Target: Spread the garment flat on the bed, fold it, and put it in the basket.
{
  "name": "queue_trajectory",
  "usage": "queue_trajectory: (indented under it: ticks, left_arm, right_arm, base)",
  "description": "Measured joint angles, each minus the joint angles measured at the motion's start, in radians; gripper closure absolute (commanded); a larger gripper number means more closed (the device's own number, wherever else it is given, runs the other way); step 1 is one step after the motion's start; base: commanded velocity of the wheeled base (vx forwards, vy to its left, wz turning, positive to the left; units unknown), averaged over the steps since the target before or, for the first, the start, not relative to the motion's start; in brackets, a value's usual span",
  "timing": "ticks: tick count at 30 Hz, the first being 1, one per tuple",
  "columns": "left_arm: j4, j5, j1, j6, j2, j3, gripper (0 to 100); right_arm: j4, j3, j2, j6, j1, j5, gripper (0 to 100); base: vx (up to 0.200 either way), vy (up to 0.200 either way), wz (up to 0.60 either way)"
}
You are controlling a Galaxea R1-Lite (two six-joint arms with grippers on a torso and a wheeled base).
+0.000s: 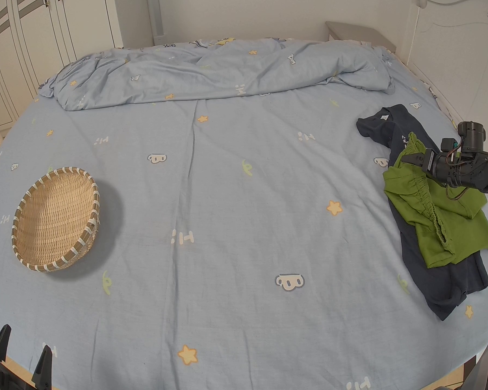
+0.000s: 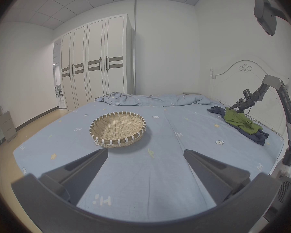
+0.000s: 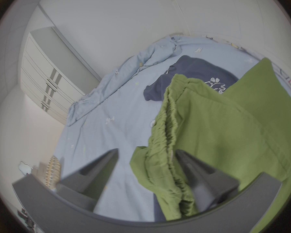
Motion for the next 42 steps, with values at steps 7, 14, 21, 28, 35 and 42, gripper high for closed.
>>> queue_trajectory:
  ticks: [7,14,21,28,35,42]
  left_arm:
    - [0.0,0.0,0.0,0.0,0.0,0.0,0]
    - [0.0,0.0,0.0,0.0,0.0,0.0,0]
    - [0.0,0.0,0.0,0.0,0.0,0.0,0]
    - [0.0,0.0,0.0,0.0,0.0,0.0,0]
    - [0.0,0.0,0.0,0.0,0.0,0.0,0]
    - [0.0,0.0,0.0,0.0,0.0,0.0,0]
  right_arm:
    - [-0.001,-0.026,0.026,0.044,0.0,0.06,100]
    - [0.006,-0.038,0.041,0.044,0.004,0.061,100]
    - [0.111,-0.05,0.03,0.024,0.054,0.061,100]
    - [0.431,-0.13,-0.029,-0.05,0.169,0.021,100]
    - [0.55,-0.19,-0.086,-0.088,0.381,-0.261,100]
    - [0.563,-0.25,-0.114,-0.102,0.633,-0.384,100]
  base:
    - [0.0,0.0,0.0]
    - [0.0,0.0,0.0]
    - [0.0,0.0,0.0]
    - [0.0,0.0,0.0]
    - [0.0,0.0,0.0]
    - [0.0,0.0,0.0]
